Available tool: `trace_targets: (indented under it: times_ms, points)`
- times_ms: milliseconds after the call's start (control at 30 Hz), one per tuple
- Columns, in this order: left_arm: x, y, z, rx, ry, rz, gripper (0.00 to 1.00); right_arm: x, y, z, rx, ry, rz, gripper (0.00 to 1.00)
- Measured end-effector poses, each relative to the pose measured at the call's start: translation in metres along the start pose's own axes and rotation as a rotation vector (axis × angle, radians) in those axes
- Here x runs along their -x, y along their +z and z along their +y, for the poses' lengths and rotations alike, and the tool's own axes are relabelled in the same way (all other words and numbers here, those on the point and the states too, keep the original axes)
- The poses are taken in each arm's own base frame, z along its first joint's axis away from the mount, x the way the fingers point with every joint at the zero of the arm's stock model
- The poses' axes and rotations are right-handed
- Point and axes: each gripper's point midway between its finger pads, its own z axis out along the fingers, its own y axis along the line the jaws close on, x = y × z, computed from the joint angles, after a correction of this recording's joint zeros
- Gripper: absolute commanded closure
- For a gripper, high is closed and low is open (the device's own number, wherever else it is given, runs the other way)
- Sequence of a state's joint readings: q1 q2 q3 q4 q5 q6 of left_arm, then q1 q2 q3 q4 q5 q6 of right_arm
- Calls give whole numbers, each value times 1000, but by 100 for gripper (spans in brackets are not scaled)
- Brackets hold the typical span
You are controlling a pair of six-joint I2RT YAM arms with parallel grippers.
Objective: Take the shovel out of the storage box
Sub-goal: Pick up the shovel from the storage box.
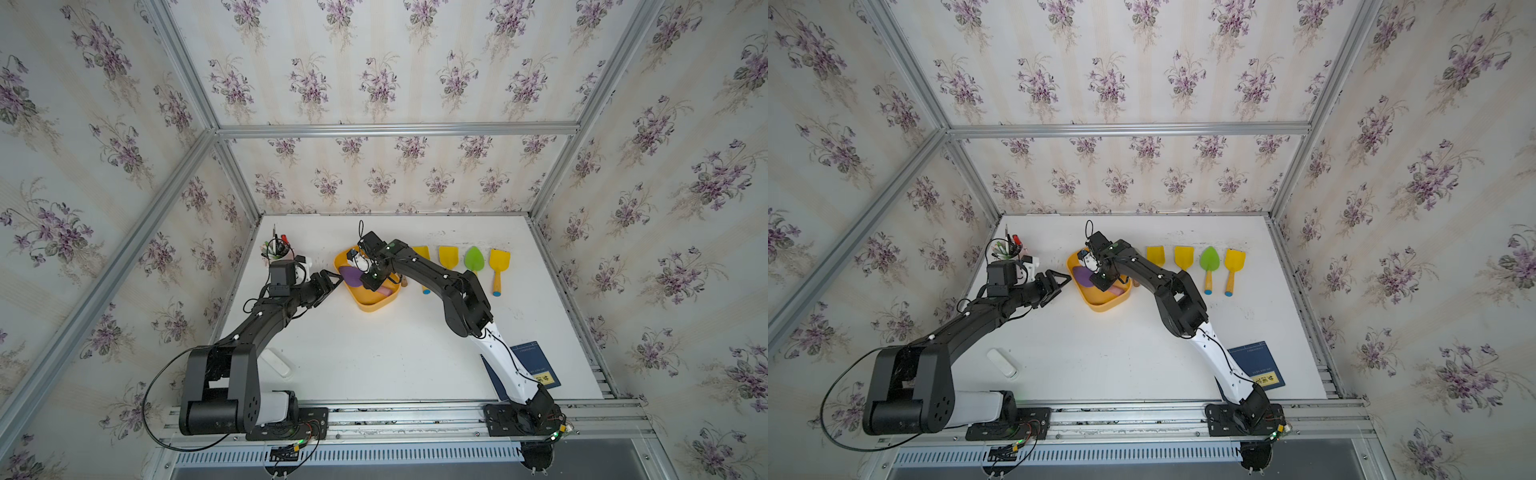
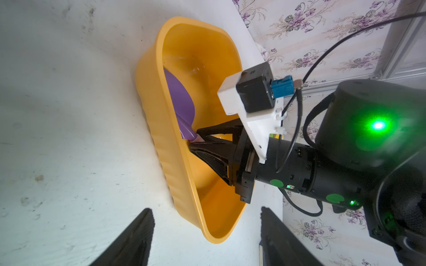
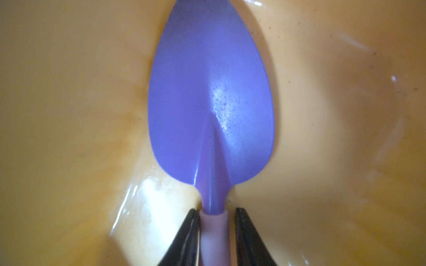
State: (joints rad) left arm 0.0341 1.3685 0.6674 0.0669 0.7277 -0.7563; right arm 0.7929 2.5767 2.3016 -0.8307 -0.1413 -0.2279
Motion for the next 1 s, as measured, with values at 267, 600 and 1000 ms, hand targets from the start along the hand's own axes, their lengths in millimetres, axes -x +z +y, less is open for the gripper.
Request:
trace_targets:
  times_ms: [267,600,1000]
  points:
    - [0,0,0,-1,0,0,28,-3,-4,11,2,102,13,86]
    - [1,-3,-6,-14,11,-10,27,3,-38,29,62,269,-33,91]
    - [-7,10,-98,-188,85,13,21,2,-133,3,2,382,-152,94]
